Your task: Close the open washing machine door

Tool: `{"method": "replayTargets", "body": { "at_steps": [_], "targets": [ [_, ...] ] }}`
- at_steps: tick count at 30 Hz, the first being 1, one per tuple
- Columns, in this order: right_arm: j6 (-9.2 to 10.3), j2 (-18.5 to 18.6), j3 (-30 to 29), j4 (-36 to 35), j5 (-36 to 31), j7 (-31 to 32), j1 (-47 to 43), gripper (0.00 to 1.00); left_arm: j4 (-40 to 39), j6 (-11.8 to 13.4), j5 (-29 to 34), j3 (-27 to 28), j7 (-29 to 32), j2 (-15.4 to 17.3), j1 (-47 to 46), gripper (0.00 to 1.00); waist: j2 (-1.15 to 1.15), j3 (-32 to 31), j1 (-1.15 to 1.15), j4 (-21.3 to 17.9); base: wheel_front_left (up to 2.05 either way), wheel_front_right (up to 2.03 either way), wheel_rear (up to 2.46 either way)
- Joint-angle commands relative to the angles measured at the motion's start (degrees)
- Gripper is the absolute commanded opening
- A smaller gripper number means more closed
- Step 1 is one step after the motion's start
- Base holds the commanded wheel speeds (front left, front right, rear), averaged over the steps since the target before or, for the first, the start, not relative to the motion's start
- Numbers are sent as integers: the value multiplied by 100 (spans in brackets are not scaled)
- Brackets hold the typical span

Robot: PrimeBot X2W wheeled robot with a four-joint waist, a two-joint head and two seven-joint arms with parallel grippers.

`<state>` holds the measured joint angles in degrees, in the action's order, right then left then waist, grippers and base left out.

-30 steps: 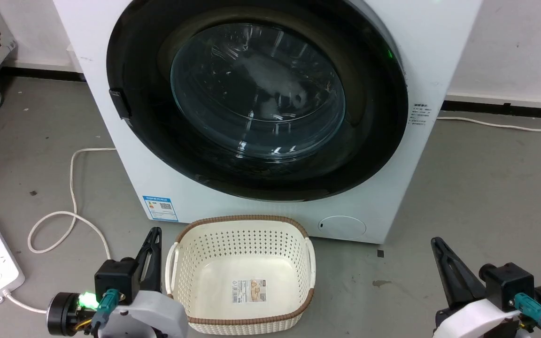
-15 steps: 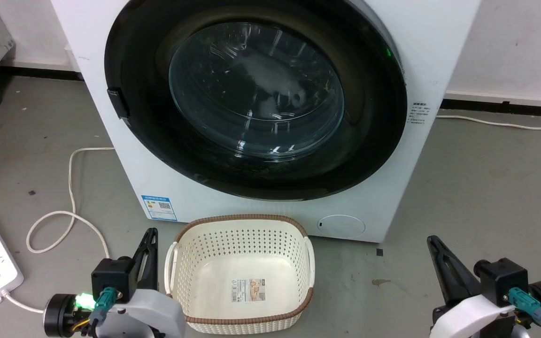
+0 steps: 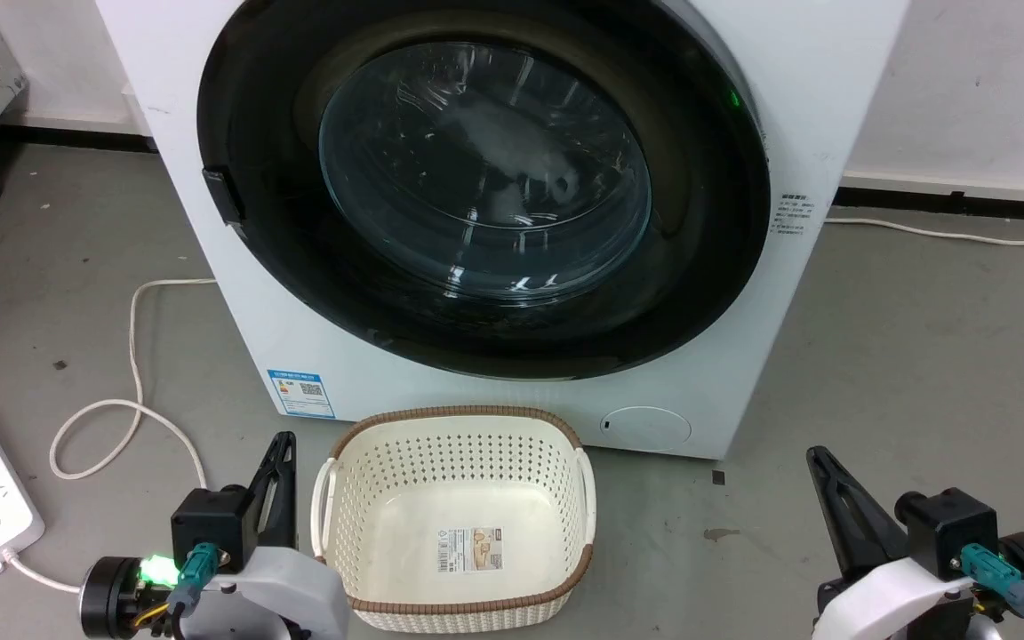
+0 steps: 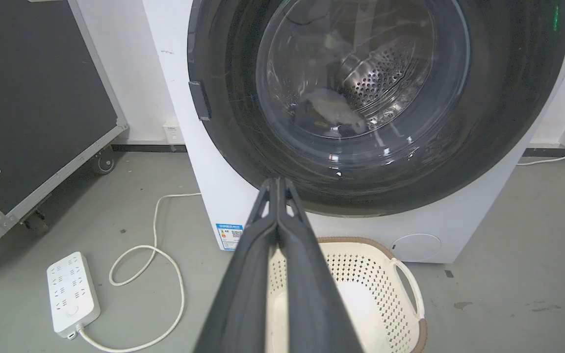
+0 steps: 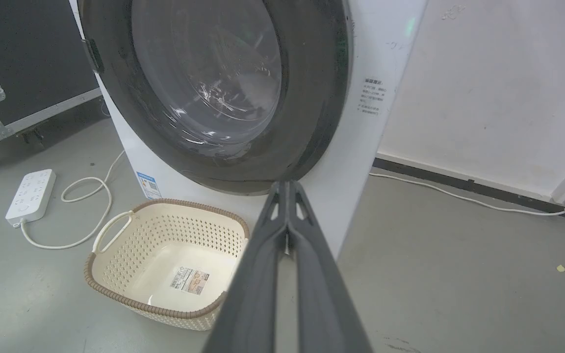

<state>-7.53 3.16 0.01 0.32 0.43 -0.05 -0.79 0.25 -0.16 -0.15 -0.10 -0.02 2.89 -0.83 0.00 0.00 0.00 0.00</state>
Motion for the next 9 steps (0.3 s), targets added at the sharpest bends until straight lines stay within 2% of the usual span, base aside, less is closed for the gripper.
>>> {"method": "replayTargets", "body": {
  "at_steps": [1,9],
  "targets": [
    [4,-28,-1,-32,-43,5,79,0,-25,16,15,10,2,-2,83,0,0,0,0,0,0,0,0],
    [4,-28,-1,-32,-43,5,79,0,-25,16,15,10,2,-2,83,0,0,0,0,0,0,0,0]
  ]
}}
